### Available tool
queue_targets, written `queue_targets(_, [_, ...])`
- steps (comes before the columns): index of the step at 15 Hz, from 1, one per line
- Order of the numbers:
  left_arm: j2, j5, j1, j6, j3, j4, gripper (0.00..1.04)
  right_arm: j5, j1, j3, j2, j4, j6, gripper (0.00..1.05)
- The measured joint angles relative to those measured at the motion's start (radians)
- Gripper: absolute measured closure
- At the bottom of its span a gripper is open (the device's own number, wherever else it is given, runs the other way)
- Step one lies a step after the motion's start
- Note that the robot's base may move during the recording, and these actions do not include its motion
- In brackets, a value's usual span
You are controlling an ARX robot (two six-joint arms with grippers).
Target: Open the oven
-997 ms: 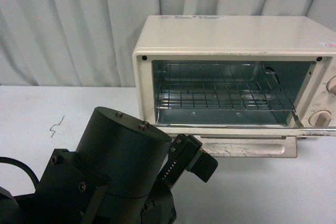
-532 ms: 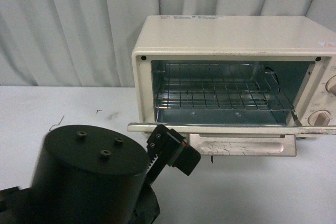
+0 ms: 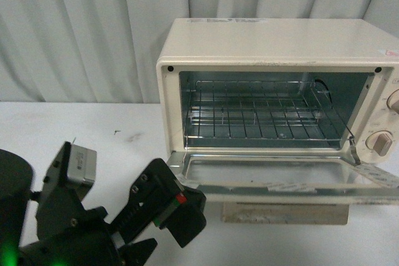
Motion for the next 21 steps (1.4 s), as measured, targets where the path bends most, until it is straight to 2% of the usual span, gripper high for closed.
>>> queue_targets(6, [-0.39, 0.014, 0.086, 0.207, -0.08, -0.212, 0.07, 0.0, 0.0, 0.0, 0.0, 0.0, 0.0, 0.06])
queue_targets(7, [-0.415, -0.084, 0.08, 0.301, -0.117, -0.063, 0.11, 0.0, 0.0, 0.0, 0.0, 0.0, 0.0, 0.06])
queue_targets(8, [-0.429, -0.274, 0.098, 0.501, -0.183, 0.092, 0.24, -0.002, 0.0, 0.0, 0.0, 0.0, 0.0, 0.06])
queue_targets(9, [-0.521, -0.361, 0.16, 0.677, -0.241, 0.124, 0.35, 0.003, -0.001, 0.0, 0.0, -0.001, 0.0, 0.06])
queue_targets(10, [-0.655, -0.355, 0.245, 0.837, -0.262, 0.092, 0.47, 0.002, 0.0, 0.0, 0.0, 0.001, 0.0, 0.06])
queue_targets(11, [-0.763, -0.292, 0.301, 0.967, -0.283, 0.026, 0.62, 0.0, 0.0, 0.0, 0.0, 0.001, 0.0, 0.06])
queue_targets(14, [-0.969, -0.196, 0.388, 1.059, -0.32, -0.149, 1.03, 0.0, 0.0, 0.0, 0.0, 0.0, 0.0, 0.06])
queue_targets(17, [-1.135, -0.139, 0.446, 1.067, -0.335, -0.3, 1.03, 0.0, 0.0, 0.0, 0.0, 0.0, 0.0, 0.06])
queue_targets(18, [-1.192, -0.059, 0.509, 1.068, -0.335, -0.354, 1.03, 0.0, 0.0, 0.0, 0.0, 0.0, 0.0, 0.06])
queue_targets(19, [-1.237, -0.05, 0.56, 1.067, -0.335, -0.387, 1.03, 0.0, 0.0, 0.0, 0.0, 0.0, 0.0, 0.06])
queue_targets(21, [-1.312, -0.03, 0.551, 1.068, -0.335, -0.467, 1.03, 0.0, 0.0, 0.0, 0.0, 0.0, 0.0, 0.06])
